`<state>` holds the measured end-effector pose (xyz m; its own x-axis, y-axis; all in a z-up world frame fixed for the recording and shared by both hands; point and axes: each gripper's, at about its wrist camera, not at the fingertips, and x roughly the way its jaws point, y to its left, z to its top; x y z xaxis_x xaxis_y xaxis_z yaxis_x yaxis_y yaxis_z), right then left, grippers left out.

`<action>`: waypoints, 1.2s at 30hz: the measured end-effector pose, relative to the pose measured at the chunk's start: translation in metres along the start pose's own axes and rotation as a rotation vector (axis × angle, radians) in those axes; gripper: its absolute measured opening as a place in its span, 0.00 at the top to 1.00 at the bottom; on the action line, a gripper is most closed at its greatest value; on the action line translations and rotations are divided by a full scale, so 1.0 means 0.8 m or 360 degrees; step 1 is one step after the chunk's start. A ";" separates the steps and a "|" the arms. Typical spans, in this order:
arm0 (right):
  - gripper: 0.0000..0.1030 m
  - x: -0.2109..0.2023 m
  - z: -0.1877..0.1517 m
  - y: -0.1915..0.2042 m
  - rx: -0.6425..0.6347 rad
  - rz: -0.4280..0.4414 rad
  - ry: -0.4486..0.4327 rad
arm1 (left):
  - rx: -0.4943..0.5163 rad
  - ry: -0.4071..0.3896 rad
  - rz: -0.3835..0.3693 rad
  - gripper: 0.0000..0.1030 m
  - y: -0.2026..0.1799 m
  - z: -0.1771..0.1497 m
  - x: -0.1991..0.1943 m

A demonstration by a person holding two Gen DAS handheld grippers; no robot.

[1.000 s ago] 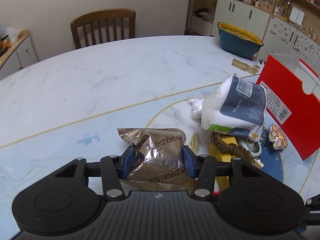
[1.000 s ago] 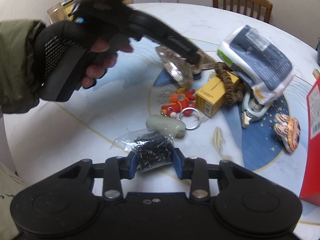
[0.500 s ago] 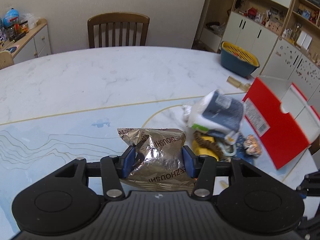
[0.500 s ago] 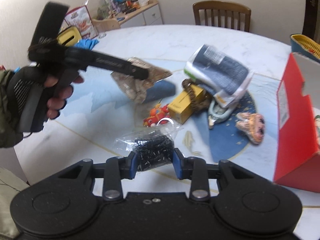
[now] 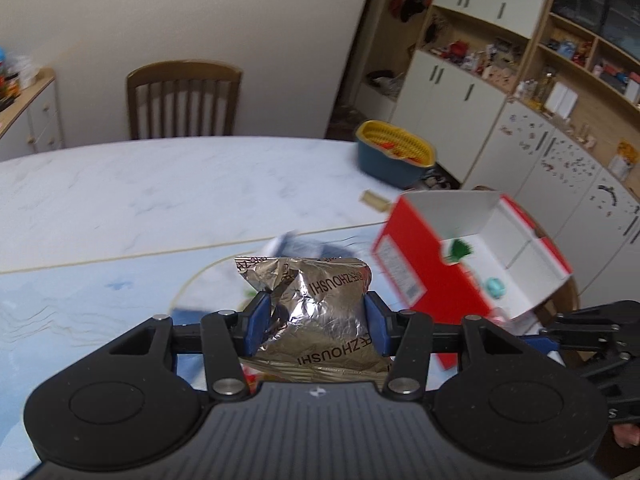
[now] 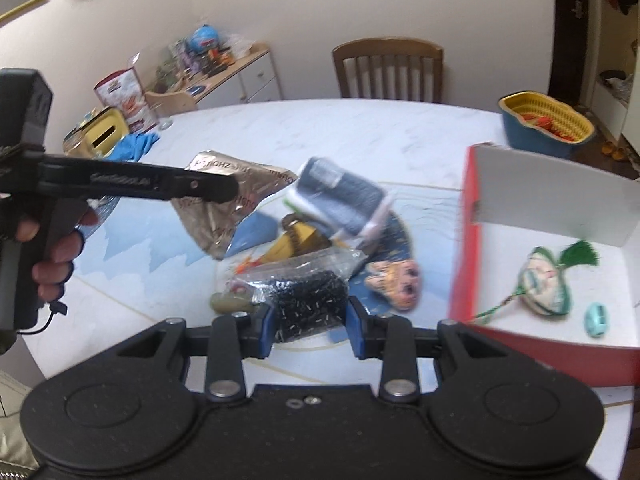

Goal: Organize objects
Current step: 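Carry the black bag and silver bag over the red box with both tools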

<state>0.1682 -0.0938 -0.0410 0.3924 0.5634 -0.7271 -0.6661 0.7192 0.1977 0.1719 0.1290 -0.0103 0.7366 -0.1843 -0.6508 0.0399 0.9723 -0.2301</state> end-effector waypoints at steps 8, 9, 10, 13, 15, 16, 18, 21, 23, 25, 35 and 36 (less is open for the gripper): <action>0.68 -0.035 0.001 -0.056 0.0061 -0.0072 -0.0073 | 0.0086 -0.0029 -0.0092 0.51 -0.071 0.020 0.018; 0.68 -0.040 0.001 -0.064 0.0068 -0.0080 -0.0084 | 0.0094 -0.0028 -0.0096 0.51 -0.080 0.021 0.022; 0.67 -0.044 0.001 -0.071 0.0075 -0.0088 -0.0092 | 0.0102 -0.0029 -0.0100 0.51 -0.088 0.023 0.026; 0.67 -0.054 0.001 -0.092 0.0093 -0.0114 -0.0113 | 0.0118 -0.0026 -0.0119 0.51 -0.112 0.028 0.038; 0.67 -0.061 -0.001 -0.106 0.0105 -0.0134 -0.0125 | 0.0128 -0.0025 -0.0135 0.51 -0.127 0.031 0.047; 0.67 -0.063 -0.001 -0.113 0.0110 -0.0142 -0.0129 | 0.0135 -0.0024 -0.0142 0.51 -0.134 0.033 0.051; 0.67 -0.069 -0.003 -0.128 0.0119 -0.0159 -0.0137 | 0.0148 -0.0019 -0.0153 0.51 -0.149 0.035 0.061; 0.67 -0.076 -0.006 -0.150 0.0136 -0.0179 -0.0145 | 0.0169 -0.0009 -0.0163 0.51 -0.170 0.037 0.077; 0.67 -0.079 -0.007 -0.164 0.0146 -0.0194 -0.0147 | 0.0183 0.0001 -0.0168 0.51 -0.185 0.039 0.089; 0.67 -0.081 -0.008 -0.178 0.0158 -0.0210 -0.0148 | 0.0194 0.0008 -0.0173 0.51 -0.197 0.043 0.101; 0.67 -0.076 -0.009 -0.246 0.0202 -0.0287 -0.0123 | 0.0252 0.0075 -0.0179 0.52 -0.242 0.059 0.170; 0.67 -0.072 -0.008 -0.253 0.0205 -0.0288 -0.0113 | 0.0241 0.0097 -0.0164 0.52 -0.242 0.058 0.180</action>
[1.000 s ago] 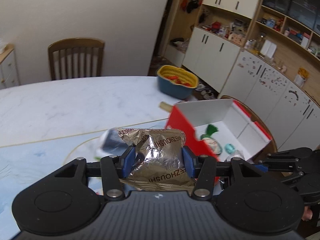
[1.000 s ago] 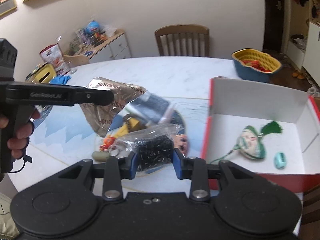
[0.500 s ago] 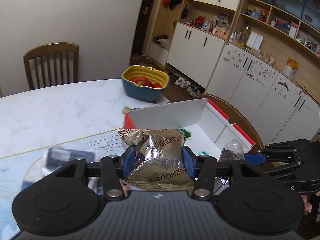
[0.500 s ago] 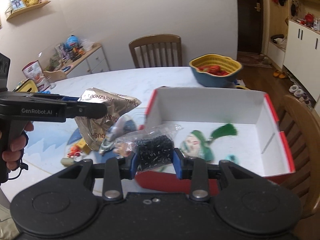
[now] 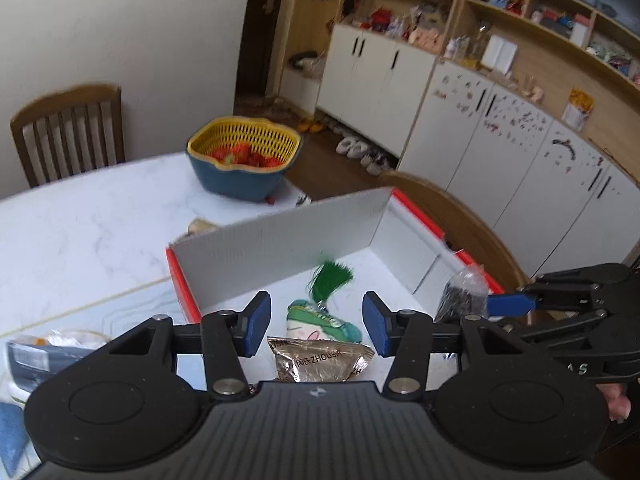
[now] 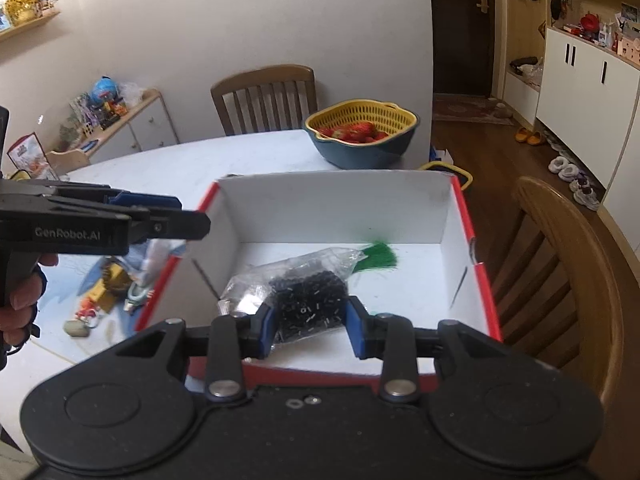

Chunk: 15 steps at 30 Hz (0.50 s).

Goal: Organize objects
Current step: 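Carry the black bag and silver bag over the red box with both tools, then open both tools to release the bags into the box and withdraw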

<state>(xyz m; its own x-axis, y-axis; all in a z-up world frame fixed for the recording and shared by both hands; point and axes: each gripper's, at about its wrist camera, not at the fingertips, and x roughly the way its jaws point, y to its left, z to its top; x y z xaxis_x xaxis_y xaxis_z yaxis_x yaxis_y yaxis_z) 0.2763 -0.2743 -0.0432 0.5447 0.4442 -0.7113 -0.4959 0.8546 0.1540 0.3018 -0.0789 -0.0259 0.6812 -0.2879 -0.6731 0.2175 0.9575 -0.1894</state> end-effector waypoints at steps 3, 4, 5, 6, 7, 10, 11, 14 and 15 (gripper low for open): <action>0.67 0.020 0.005 -0.014 -0.0003 -0.0037 0.0031 | 0.0001 0.0061 0.0050 0.52 0.002 -0.001 0.027; 0.67 0.028 0.006 -0.020 -0.0001 -0.0049 0.0051 | 0.0002 0.0081 0.0062 0.52 0.002 -0.002 0.034; 0.67 0.036 0.008 -0.024 -0.0007 -0.0055 0.0074 | 0.0002 0.0098 0.0068 0.52 0.002 -0.003 0.041; 0.67 0.045 0.008 -0.026 -0.0026 -0.0058 0.0100 | 0.0004 0.0116 0.0076 0.52 0.002 -0.004 0.048; 0.67 0.053 0.009 -0.028 -0.0045 -0.0071 0.0121 | 0.0009 0.0132 0.0086 0.52 0.002 -0.006 0.054; 0.67 0.077 0.010 -0.033 -0.0084 -0.0081 0.0196 | 0.0011 0.0174 0.0102 0.52 0.001 -0.008 0.068; 0.67 0.084 0.010 -0.034 -0.0085 -0.0082 0.0223 | 0.0009 0.0186 0.0106 0.52 0.000 -0.009 0.072; 0.67 0.102 0.008 -0.037 -0.0097 -0.0071 0.0309 | 0.0021 0.0216 0.0114 0.52 -0.002 -0.012 0.082; 0.67 0.106 0.007 -0.038 -0.0104 -0.0066 0.0331 | 0.0027 0.0224 0.0113 0.52 -0.003 -0.012 0.084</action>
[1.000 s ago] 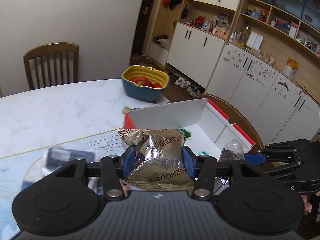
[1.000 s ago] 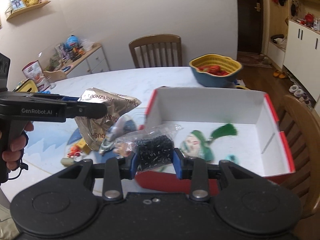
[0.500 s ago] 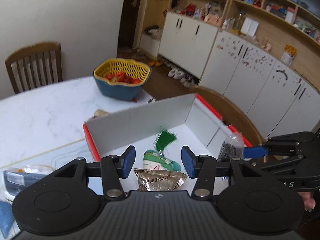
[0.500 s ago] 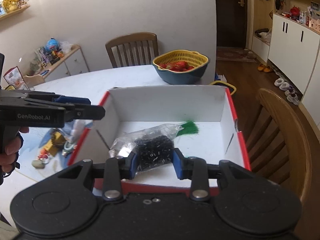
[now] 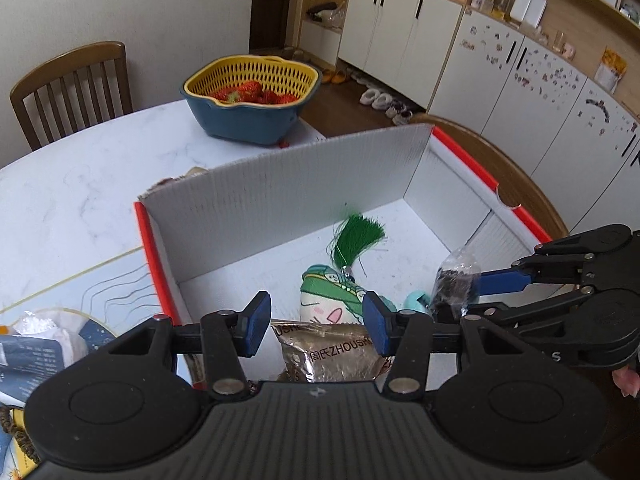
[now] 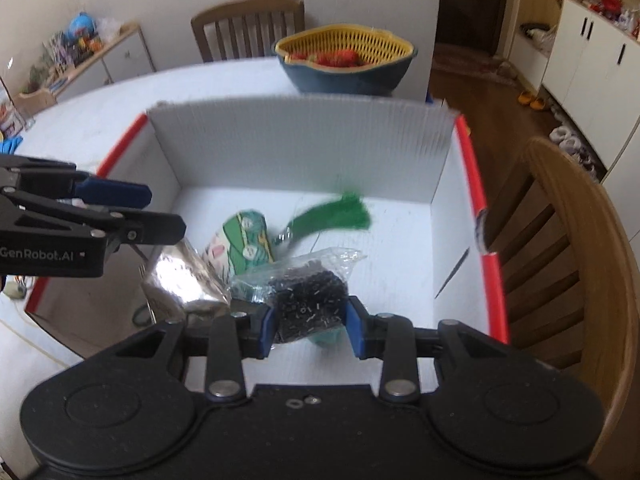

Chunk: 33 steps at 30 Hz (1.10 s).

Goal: Organize objects
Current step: 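Open both tools to release the bags into the box and withdraw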

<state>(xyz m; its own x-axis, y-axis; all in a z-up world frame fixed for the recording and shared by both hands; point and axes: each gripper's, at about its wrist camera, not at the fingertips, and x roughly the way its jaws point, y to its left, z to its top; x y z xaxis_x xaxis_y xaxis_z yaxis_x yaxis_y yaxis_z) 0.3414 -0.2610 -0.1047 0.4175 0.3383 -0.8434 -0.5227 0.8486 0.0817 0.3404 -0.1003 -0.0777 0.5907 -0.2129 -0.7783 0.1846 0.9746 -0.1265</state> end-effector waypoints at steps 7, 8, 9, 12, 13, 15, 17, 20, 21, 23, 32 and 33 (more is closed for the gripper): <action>0.64 0.022 -0.005 -0.007 0.0000 0.0007 0.0110 | 0.0023 0.0056 0.0016 0.52 -0.005 -0.002 0.016; 0.64 0.023 -0.006 -0.007 0.0004 0.0016 0.0114 | 0.0026 0.0062 0.0020 0.52 -0.005 -0.002 0.017; 0.64 0.024 -0.006 -0.008 0.0009 0.0022 0.0114 | 0.0026 0.0065 0.0024 0.52 -0.005 -0.003 0.018; 0.64 0.020 -0.007 -0.009 0.0016 0.0038 0.0103 | 0.0018 0.0069 0.0026 0.52 -0.004 -0.003 0.019; 0.63 0.018 -0.007 -0.010 0.0023 0.0043 0.0099 | 0.0014 0.0066 0.0026 0.52 -0.004 -0.003 0.018; 0.63 0.013 -0.008 -0.012 0.0039 0.0059 0.0087 | 0.0005 0.0058 0.0024 0.51 -0.003 -0.004 0.016; 0.59 0.006 -0.009 -0.013 0.0054 0.0074 0.0071 | -0.0003 0.0048 0.0019 0.51 -0.003 -0.005 0.011; 0.55 -0.007 -0.011 -0.013 0.0076 0.0105 0.0035 | -0.0009 0.0027 0.0005 0.50 -0.004 -0.007 0.003; 0.55 -0.011 -0.013 -0.013 0.0080 0.0116 0.0024 | -0.0011 0.0021 0.0002 0.50 -0.005 -0.007 -0.001; 0.54 -0.019 -0.014 -0.011 0.0084 0.0125 0.0002 | -0.0016 0.0000 -0.0007 0.50 -0.005 -0.008 -0.009; 0.45 -0.052 -0.016 0.001 0.0130 0.0157 -0.0097 | -0.0028 -0.0098 -0.0038 0.37 -0.005 -0.017 -0.051; 0.43 -0.055 -0.017 0.003 0.0132 0.0157 -0.0105 | -0.0032 -0.0106 -0.0045 0.37 -0.004 -0.018 -0.055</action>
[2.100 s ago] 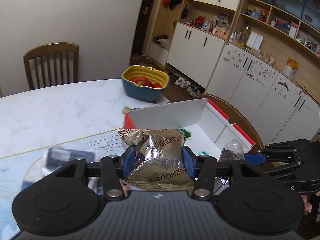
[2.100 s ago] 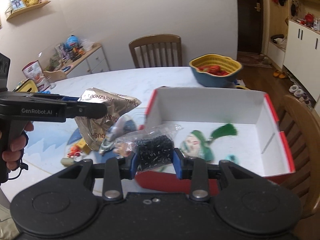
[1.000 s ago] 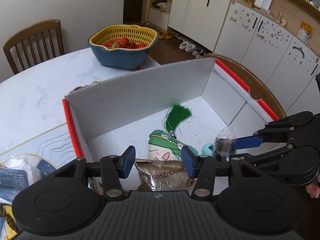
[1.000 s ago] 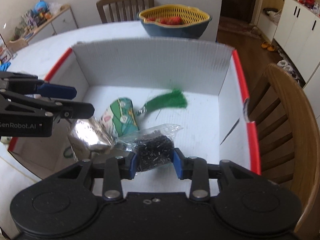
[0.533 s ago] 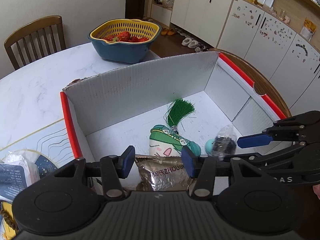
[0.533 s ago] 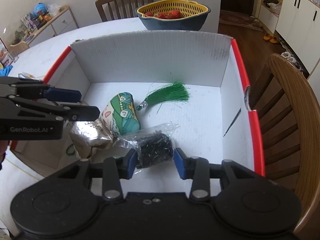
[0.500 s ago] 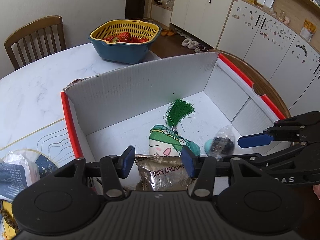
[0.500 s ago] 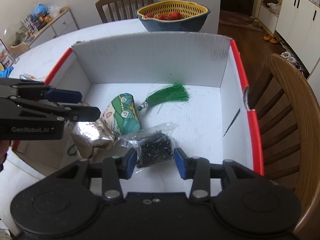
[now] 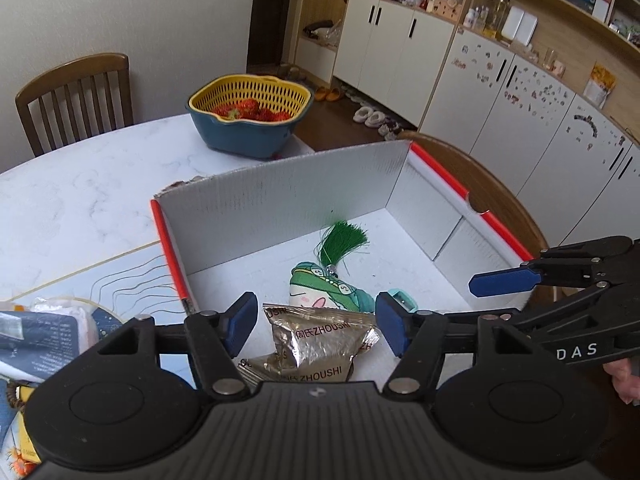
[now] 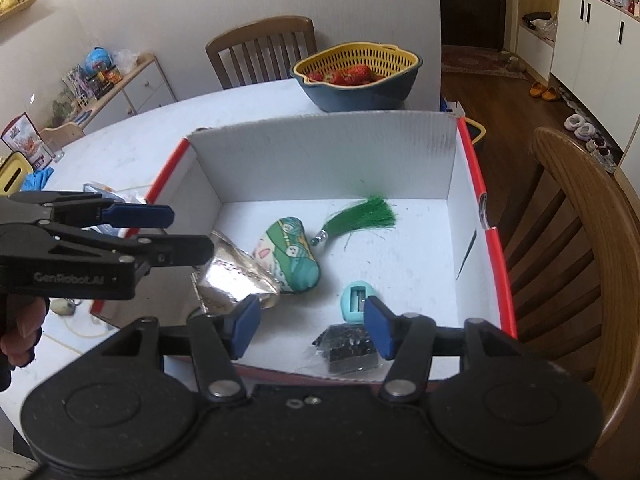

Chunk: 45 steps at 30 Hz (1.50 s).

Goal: Organize objects
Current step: 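Open both tools to release the bags into the box and withdraw, then grasp the white-and-blue packet with the right tool while the left grasps the brown rope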

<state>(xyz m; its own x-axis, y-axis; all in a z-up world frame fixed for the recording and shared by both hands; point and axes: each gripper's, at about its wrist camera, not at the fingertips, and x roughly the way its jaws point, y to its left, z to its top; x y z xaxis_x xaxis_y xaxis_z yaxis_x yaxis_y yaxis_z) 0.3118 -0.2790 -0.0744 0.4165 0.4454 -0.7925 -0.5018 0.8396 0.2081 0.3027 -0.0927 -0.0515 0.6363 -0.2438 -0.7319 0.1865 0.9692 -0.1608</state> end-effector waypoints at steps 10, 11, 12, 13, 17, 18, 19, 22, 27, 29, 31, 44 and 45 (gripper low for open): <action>0.34 -0.027 -0.007 0.026 0.0036 0.0004 -0.0093 | -0.0033 -0.0083 -0.0036 0.35 0.017 -0.012 -0.046; 0.33 -0.029 -0.008 0.030 0.0037 0.0002 -0.0102 | -0.0034 -0.0091 -0.0036 0.35 0.019 -0.014 -0.051; 0.31 -0.031 -0.008 0.033 0.0041 0.0003 -0.0111 | -0.0036 -0.0098 -0.0034 0.34 0.021 -0.016 -0.056; 0.28 -0.033 -0.008 0.036 0.0047 0.0004 -0.0120 | -0.0040 -0.0106 -0.0036 0.34 0.025 -0.017 -0.061; 0.23 -0.039 -0.009 0.053 0.0061 0.0009 -0.0154 | -0.0055 -0.0144 -0.0041 0.20 0.039 -0.026 -0.082; 0.21 -0.041 -0.009 0.058 0.0061 0.0006 -0.0164 | -0.0057 -0.0158 -0.0041 0.20 0.044 -0.028 -0.088; 0.20 -0.042 -0.010 0.064 0.0058 0.0004 -0.0174 | -0.0058 -0.0166 -0.0040 0.20 0.048 -0.030 -0.093; 0.16 -0.044 -0.010 0.082 0.0057 0.0011 -0.0192 | -0.0063 -0.0175 -0.0032 0.20 0.062 -0.036 -0.108; 0.12 -0.043 -0.009 0.117 0.0043 0.0029 -0.0213 | -0.0069 -0.0191 -0.0013 0.19 0.090 -0.048 -0.130; 0.11 -0.042 -0.009 0.131 0.0035 0.0033 -0.0217 | -0.0081 -0.0193 -0.0006 0.17 0.104 -0.053 -0.137; 0.10 -0.041 -0.008 0.144 0.0033 0.0036 -0.0220 | -0.0102 -0.0194 -0.0001 0.13 0.118 -0.059 -0.144; 0.10 -0.010 0.004 0.215 -0.0002 0.0021 -0.0192 | -0.0145 -0.0220 -0.0049 0.01 0.196 -0.094 -0.169; 0.10 -0.007 0.006 0.220 -0.0007 0.0019 -0.0187 | -0.0135 -0.0218 -0.0033 0.01 0.199 -0.097 -0.169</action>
<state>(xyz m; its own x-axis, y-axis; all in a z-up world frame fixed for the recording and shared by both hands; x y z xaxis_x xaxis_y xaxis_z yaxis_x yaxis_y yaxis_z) 0.2247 -0.1325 -0.0308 0.4963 0.4888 -0.7174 -0.5102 0.8329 0.2145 0.1886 0.0974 -0.0295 0.7302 -0.2608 -0.6315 0.1405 0.9618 -0.2348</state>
